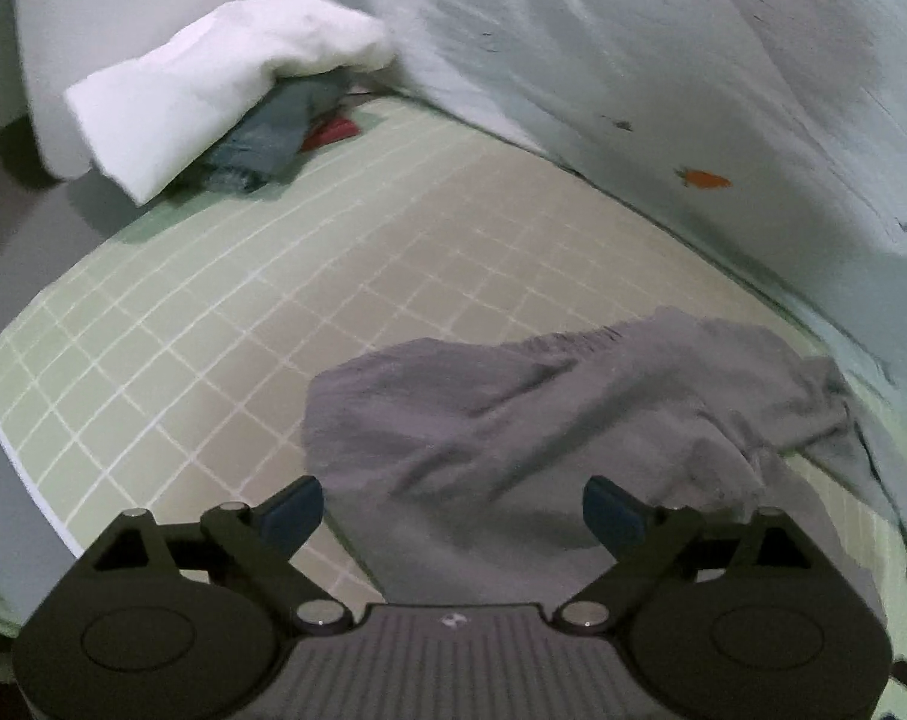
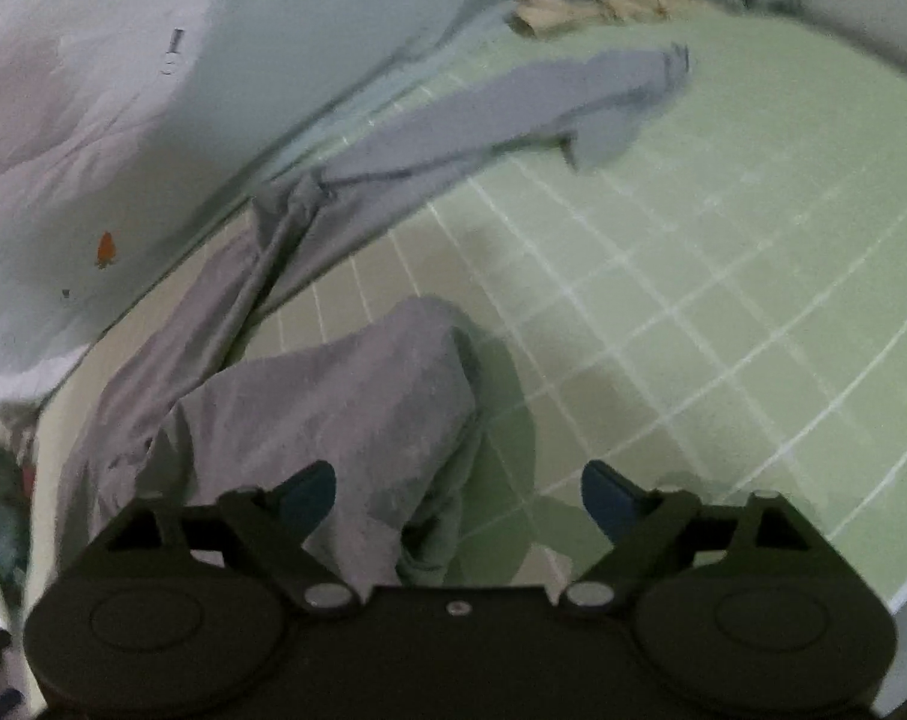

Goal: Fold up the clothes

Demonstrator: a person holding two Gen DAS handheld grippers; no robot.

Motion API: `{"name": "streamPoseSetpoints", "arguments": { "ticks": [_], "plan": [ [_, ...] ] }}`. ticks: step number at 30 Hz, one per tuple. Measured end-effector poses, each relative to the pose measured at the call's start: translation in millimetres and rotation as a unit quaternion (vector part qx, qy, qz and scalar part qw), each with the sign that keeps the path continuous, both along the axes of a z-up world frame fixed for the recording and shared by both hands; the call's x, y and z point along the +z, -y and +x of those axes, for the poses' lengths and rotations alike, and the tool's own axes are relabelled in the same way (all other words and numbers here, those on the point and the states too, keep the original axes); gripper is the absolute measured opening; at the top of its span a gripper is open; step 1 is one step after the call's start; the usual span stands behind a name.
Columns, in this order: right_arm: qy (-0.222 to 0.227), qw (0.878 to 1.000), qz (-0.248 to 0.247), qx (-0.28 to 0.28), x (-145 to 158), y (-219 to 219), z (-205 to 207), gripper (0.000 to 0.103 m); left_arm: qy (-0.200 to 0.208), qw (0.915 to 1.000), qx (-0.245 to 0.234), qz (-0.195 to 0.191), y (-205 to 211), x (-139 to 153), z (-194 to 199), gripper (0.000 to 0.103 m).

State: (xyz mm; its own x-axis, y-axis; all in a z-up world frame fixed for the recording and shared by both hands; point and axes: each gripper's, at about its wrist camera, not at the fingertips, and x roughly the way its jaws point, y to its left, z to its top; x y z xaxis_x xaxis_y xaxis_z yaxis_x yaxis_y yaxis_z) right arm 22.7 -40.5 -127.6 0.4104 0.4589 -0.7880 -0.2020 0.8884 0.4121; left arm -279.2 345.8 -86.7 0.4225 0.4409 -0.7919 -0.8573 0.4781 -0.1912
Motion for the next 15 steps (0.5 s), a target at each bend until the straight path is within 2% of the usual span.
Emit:
{"name": "streamPoseSetpoints", "arguments": {
  "ticks": [3, 6, 8, 9, 10, 11, 13, 15],
  "plan": [
    [-0.026, 0.999, 0.028, -0.004, -15.3, -8.9, 5.2, 0.087, -0.003, 0.9997, -0.024, 0.007, 11.8, 1.3, 6.8, 0.093],
    [-0.040, 0.999, 0.033, 0.003, -24.2, -23.5, 13.4, 0.065, -0.006, 0.9991, -0.038, 0.016, 19.4, 2.4, 9.7, 0.093],
    [-0.045, 0.998, 0.030, 0.012, -28.3, -35.3, 19.2, 0.036, -0.009, 0.9987, -0.044, 0.022, 24.7, 4.3, 10.9, 0.093],
    [-0.038, 0.999, 0.018, 0.026, -26.5, -44.4, 22.9, 0.028, -0.010, 0.9986, -0.046, 0.026, 27.0, 5.0, 11.2, 0.093],
    [-0.023, 0.999, -0.001, 0.044, -22.1, -54.8, 26.3, 0.016, -0.012, 0.9984, -0.048, 0.027, 27.9, 4.4, 11.8, 0.093],
    [0.000, 0.998, -0.021, 0.061, -15.7, -66.8, 27.8, 0.012, -0.015, 0.9983, -0.050, 0.027, 29.1, 4.0, 11.9, 0.094],
    [0.049, 0.993, -0.048, 0.097, 0.3, -94.6, 28.7, 0.011, -0.020, 0.9985, -0.046, 0.023, 28.7, 1.4, 11.0, 0.094],
    [0.109, 0.980, -0.055, 0.158, 21.5, -129.5, 17.1, 0.011, -0.022, 0.9987, -0.043, 0.019, 28.2, -0.1, 9.7, 0.094]
  ]
}}
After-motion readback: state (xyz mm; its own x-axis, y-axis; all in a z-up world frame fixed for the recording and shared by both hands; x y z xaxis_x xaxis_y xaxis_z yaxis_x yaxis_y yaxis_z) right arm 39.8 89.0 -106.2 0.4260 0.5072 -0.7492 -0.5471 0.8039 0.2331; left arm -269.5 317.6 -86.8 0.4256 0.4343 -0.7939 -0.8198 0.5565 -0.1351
